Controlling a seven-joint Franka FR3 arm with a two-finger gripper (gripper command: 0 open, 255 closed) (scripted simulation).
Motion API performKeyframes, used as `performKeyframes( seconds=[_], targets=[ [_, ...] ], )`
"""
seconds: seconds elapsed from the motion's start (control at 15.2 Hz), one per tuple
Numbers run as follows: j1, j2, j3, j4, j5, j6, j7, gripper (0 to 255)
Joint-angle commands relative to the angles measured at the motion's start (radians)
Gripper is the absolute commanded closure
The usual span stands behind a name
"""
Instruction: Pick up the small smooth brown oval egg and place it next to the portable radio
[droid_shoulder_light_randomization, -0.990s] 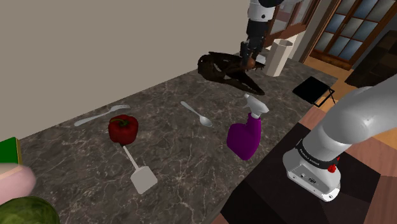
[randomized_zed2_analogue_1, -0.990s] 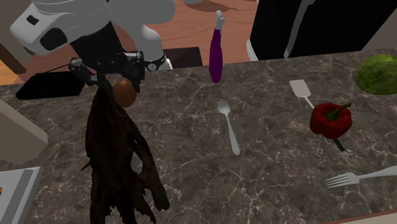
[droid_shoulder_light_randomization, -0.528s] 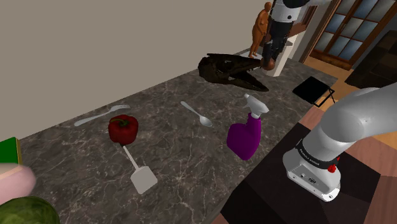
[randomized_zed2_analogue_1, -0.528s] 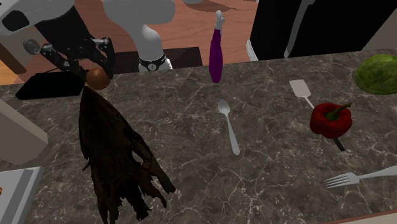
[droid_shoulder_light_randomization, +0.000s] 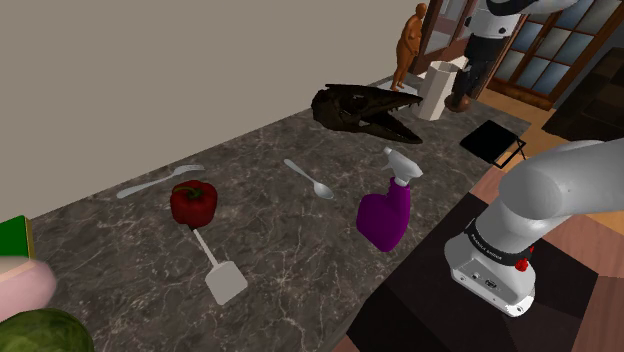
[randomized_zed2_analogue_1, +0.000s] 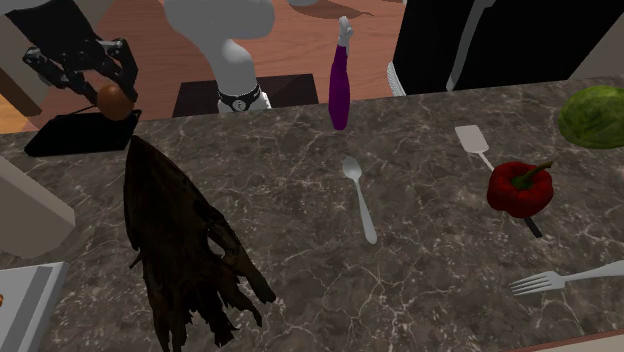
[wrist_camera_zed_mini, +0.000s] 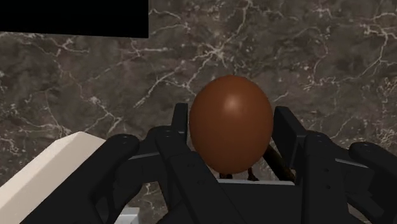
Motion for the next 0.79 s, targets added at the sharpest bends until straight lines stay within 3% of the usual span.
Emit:
performKeyframes(
  seconds=[0.0, 0.73],
  targets=[
    [-0.027, -0.018, -0.037, -0.006, -0.033, -0.008, -0.047, 255],
    [-0.048, 0.009, -0.084, -0.120, -0.072, 0.135, -0.066, 255]
  ],
)
